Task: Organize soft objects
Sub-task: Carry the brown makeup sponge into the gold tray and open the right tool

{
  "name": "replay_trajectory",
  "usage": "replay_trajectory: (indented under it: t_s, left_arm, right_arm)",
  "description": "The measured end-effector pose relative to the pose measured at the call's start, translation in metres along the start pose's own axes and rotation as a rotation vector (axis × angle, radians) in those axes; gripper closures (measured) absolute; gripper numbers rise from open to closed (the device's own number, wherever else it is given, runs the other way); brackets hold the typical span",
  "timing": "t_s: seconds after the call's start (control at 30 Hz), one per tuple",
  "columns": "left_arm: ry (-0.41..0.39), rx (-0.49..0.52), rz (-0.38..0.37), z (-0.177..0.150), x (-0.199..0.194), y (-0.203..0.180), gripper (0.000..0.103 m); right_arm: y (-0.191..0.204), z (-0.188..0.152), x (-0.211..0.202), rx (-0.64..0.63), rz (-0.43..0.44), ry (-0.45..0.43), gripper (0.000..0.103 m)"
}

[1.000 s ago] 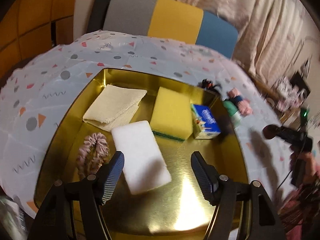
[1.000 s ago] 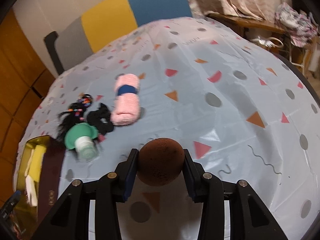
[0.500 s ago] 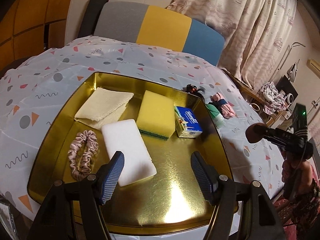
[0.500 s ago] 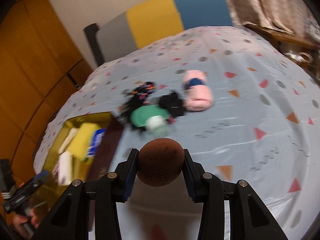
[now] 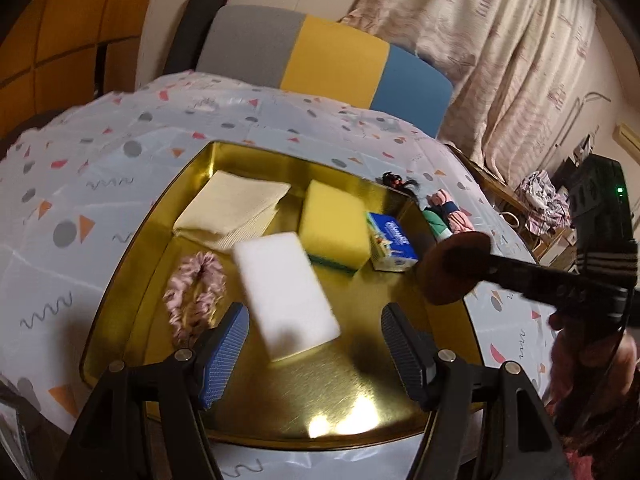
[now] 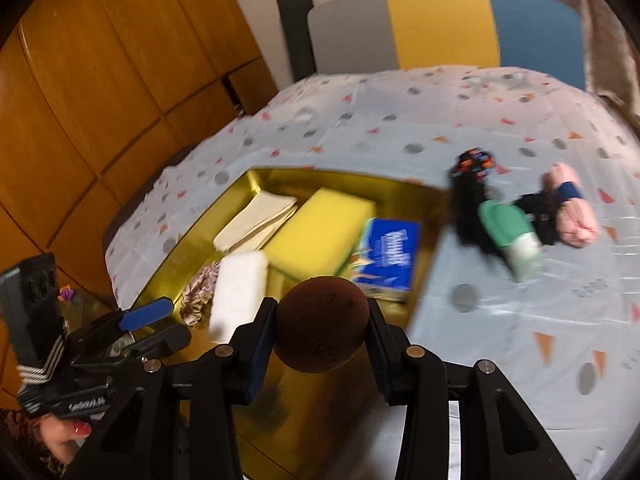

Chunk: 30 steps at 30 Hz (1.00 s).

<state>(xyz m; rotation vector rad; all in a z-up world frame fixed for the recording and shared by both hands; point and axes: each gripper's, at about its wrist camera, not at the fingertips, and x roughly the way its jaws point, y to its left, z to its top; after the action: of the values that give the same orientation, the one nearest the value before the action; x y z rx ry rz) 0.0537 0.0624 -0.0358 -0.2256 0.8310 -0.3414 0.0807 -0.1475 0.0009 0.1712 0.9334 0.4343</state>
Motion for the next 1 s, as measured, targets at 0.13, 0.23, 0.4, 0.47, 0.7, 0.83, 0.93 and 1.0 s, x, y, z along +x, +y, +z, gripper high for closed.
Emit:
replay_trajectory:
  t_s: [0.13,0.23,0.4,0.47,0.7,0.83,0.93,1.0]
  left_arm:
    - [-0.009,-0.027,0.003,0.0,-0.003,0.01,0.033]
    - [-0.025,-0.054,-0.003,0.002,-0.006,0.013,0.033]
    - [-0.037,-0.069,-0.011,0.004,-0.009,0.016,0.033]
    - [-0.043,-0.074,-0.013,0.004,-0.011,0.016,0.033]
    - [-0.028,-0.082,-0.02,0.002,-0.007,0.016,0.033]
    - [-0.019,-0.058,-0.017,0.0,-0.004,0.01,0.033]
    - [-0.009,-0.042,-0.023,-0.004,-0.002,0.006,0.033]
    - [-0.005,-0.035,-0.03,-0.006,-0.002,0.003,0.033]
  right_arm:
    - [0.015,0.002,0.026,-0.003,-0.012,0.038,0.059]
    - [0.021,0.004,0.042,0.002,-0.014,0.059,0.059]
    - [0.027,0.008,0.057,-0.003,-0.046,0.061,0.054]
    - [0.029,0.008,0.058,-0.015,-0.06,0.051,0.045]
    - [0.02,0.006,0.04,0.017,-0.077,0.008,0.034]
    - [0.014,0.003,0.025,0.039,-0.089,-0.029,0.029]
    - [0.009,0.0,0.013,0.051,-0.111,-0.056,0.027]
    - [0.002,-0.001,0.006,0.067,-0.123,-0.07,0.027]
